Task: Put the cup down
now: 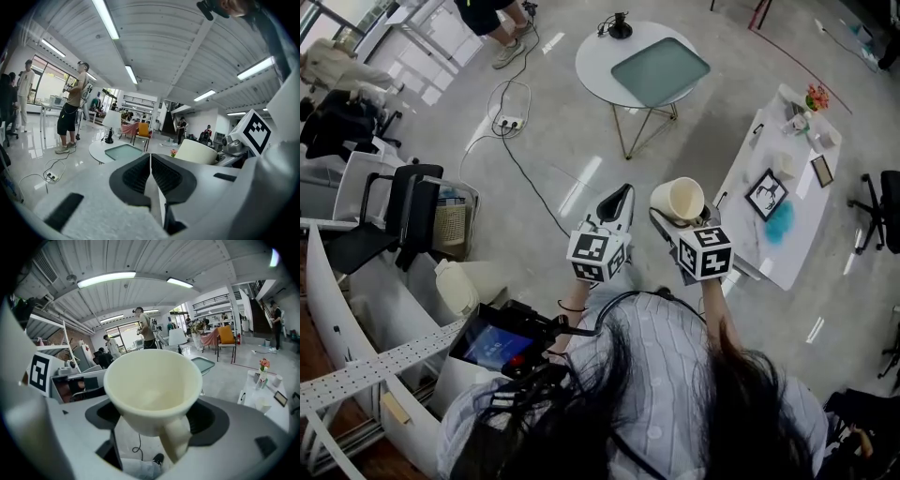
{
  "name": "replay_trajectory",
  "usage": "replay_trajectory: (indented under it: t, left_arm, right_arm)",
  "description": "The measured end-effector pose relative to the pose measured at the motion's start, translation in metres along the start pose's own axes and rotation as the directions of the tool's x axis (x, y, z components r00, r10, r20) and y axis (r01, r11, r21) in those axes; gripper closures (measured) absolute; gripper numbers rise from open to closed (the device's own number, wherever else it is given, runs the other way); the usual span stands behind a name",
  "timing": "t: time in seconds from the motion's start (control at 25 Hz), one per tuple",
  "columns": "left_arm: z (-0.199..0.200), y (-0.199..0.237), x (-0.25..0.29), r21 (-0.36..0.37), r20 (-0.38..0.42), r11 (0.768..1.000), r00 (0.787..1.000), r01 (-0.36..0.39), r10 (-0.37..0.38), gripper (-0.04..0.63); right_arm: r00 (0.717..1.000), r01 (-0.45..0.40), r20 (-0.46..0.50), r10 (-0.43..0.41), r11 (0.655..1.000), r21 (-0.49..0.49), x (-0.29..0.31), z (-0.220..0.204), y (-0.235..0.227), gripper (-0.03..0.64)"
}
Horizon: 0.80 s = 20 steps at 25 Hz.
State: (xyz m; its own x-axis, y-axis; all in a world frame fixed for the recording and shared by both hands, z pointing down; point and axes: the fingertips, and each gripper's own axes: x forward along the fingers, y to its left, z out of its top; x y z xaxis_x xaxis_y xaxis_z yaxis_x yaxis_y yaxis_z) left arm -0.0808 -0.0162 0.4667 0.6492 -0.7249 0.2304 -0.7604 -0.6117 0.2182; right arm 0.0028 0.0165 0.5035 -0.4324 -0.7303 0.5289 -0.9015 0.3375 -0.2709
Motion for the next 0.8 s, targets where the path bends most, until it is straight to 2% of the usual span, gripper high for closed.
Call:
replay_trajectory:
  t: [0.56, 0.8]
  left_arm:
    - [0.022, 0.051, 0.025, 0.055, 0.004, 0.995, 0.996, 0.086, -0.086, 0.577]
    - [0.028, 0.058, 0.028, 0.057, 0.01, 0.992, 0.994, 0.111, -0.112, 0.577]
  right_arm:
    - [0.994, 0.102, 0.041, -0.104, 0.993, 0.052, 0.038, 0.033, -0.005, 0.207]
    - [0.993, 0.108, 0.035, -0.111, 0.992, 0.066, 0.048, 0.038, 0.0, 0.207]
